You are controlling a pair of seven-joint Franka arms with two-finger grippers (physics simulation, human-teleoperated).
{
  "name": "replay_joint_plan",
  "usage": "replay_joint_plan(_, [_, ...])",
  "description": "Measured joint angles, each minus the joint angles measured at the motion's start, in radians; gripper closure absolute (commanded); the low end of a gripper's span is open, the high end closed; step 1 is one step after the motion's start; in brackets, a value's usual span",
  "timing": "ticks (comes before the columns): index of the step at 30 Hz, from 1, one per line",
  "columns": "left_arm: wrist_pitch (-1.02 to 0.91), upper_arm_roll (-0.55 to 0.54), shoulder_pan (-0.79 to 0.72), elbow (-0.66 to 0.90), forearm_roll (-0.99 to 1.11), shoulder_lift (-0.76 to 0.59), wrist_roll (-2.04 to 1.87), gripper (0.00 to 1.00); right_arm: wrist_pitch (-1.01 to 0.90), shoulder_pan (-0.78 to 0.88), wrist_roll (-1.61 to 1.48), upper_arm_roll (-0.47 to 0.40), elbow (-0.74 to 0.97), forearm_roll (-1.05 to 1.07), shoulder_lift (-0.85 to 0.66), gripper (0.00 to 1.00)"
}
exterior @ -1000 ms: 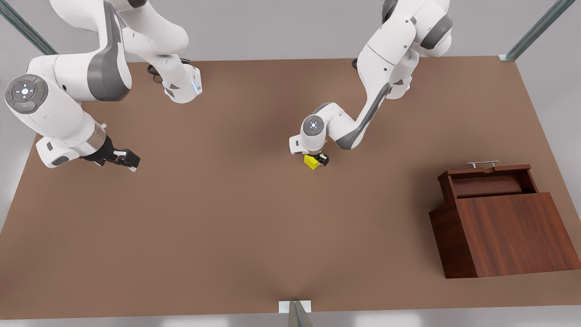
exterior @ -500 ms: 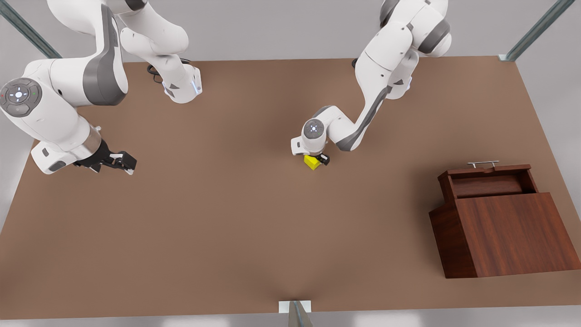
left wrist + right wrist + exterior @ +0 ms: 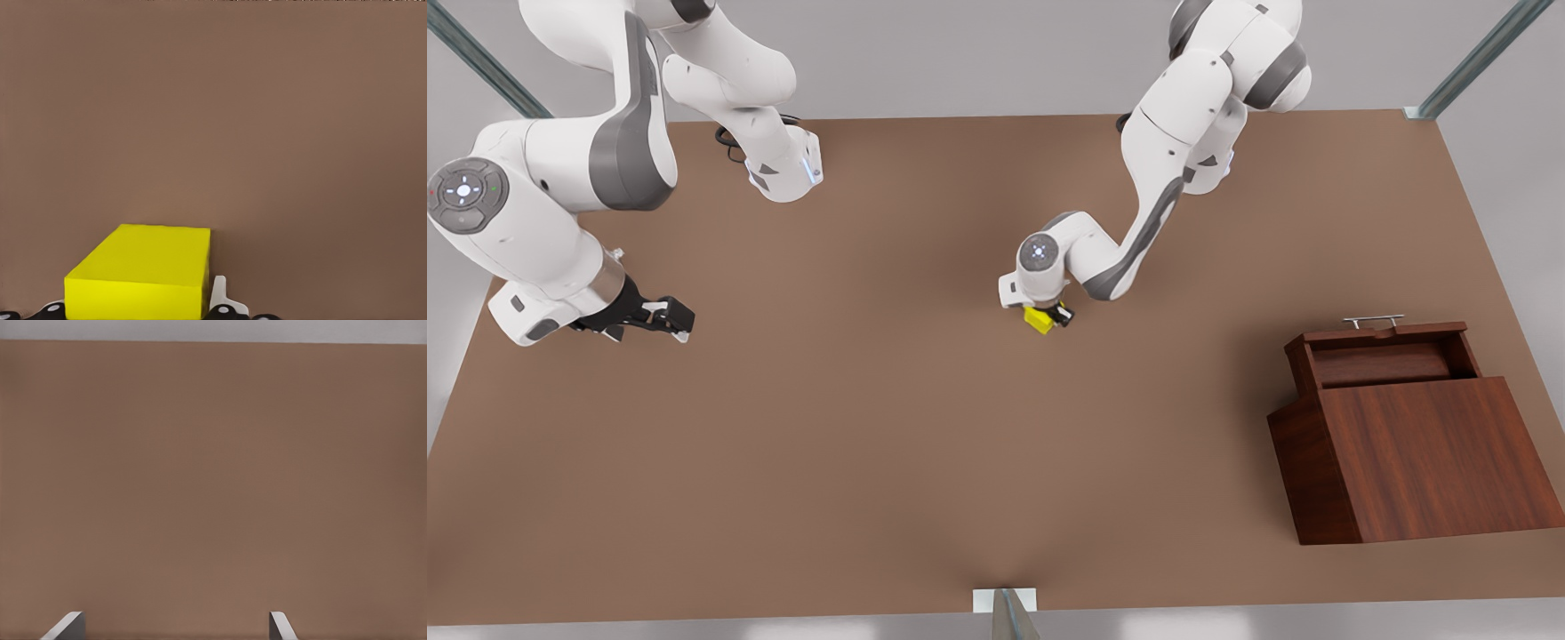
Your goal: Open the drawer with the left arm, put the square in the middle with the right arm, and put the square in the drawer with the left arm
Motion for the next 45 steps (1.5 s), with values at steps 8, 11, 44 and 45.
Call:
replay_joint_plan(8, [0.003,0.014,0.012,0.005,-0.093,-0.014,-0.026,0.33,0.0,0.0,-0.015,0.0,0.0,-0.001,0.0,0.0])
replay_joint_plan(11, [0.003,0.015,0.014,0.007,-0.108,-0.024,-0.018,0.33,0.0,0.0,-0.019,0.0,0.0,0.0,0.001,0.0])
replay_joint_plan(44, [-0.389,0.239,0.855,0.083,-0.194,-0.39,0.055,0.33,0.001,0.002,-0.037,0.0,0.003,0.002,0.002,0.0])
replay_joint_plan(45, [-0.377,0.239,0.864,0.083,-0.189,-0.384,0.084,0.33,0.001,0.002,-0.037,0.0,0.003,0.002,0.002,0.0])
